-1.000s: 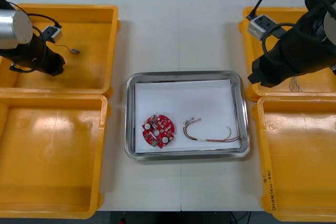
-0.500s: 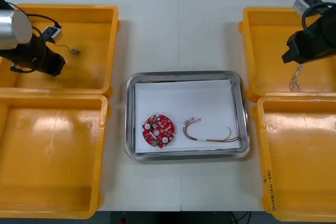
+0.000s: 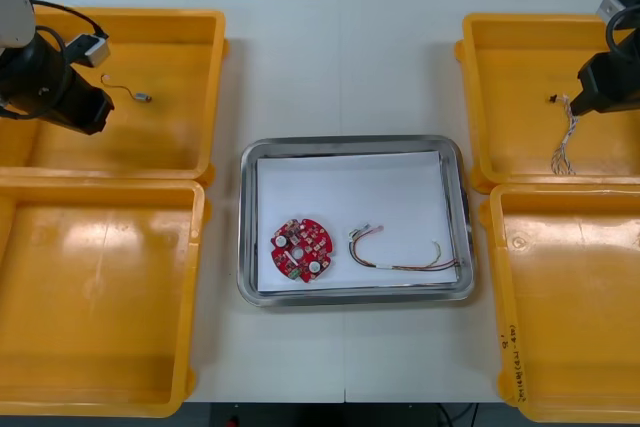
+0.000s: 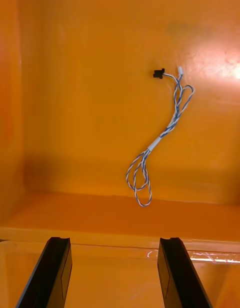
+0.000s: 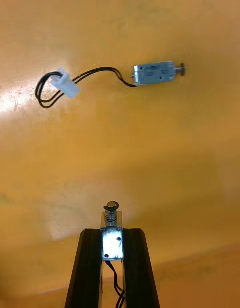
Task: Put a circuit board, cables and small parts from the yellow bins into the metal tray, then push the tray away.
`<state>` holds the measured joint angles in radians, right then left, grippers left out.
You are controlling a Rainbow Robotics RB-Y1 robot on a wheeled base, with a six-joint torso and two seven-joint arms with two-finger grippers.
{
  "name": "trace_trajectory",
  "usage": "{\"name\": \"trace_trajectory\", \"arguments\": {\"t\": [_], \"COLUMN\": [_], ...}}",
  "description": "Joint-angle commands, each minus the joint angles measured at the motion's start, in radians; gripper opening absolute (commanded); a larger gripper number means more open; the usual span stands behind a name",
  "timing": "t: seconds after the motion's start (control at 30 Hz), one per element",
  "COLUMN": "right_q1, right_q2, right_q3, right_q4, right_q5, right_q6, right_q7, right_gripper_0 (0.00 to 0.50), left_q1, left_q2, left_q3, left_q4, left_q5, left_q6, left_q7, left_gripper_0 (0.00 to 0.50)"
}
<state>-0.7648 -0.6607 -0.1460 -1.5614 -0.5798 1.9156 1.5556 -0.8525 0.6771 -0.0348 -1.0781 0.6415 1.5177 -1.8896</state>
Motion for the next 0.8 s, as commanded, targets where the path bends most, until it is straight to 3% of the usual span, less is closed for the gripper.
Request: {"name": "trace_trajectory", "arguments": {"t": [0.03, 0.33, 0.57, 0.8], "right_q1": [-0.071, -0.093, -0.113, -0.114], "right_q2": [-0.048, -0.062, -0.06, -0.05], "right_q3": [-0.067, -0.073, -0.072, -0.07], "right_q4": [0.069, 0.156, 0.218, 0.251], "right_q5": [0.008, 0.026, 0.046, 0.058], "right_q6": [0.004, -0.014, -0.089, -0.161], "right_q7": [-0.052, -0.072, -0.109, -0.137], "right_gripper_0": [0.5, 0.5, 0.5, 0.5], "left_q1": [-0.039, -0.023, -0.013, -0.013], "left_q2": [0.016, -0.004, -0.082, -0.152], "left_q3": [0.059, 0.062, 0.052, -0.037], "left_q4": [-0.102, -0.293, -0.487, -0.631], "left_q5": [-0.028, -0.049, -0.065, -0.077], "left_q6": [0.096, 0.265, 0.402, 0.402], "left_q7": [0.0, 0.129, 0.247, 0.376], "left_gripper_0": [0.0, 0.0, 0.0, 0.0]}}
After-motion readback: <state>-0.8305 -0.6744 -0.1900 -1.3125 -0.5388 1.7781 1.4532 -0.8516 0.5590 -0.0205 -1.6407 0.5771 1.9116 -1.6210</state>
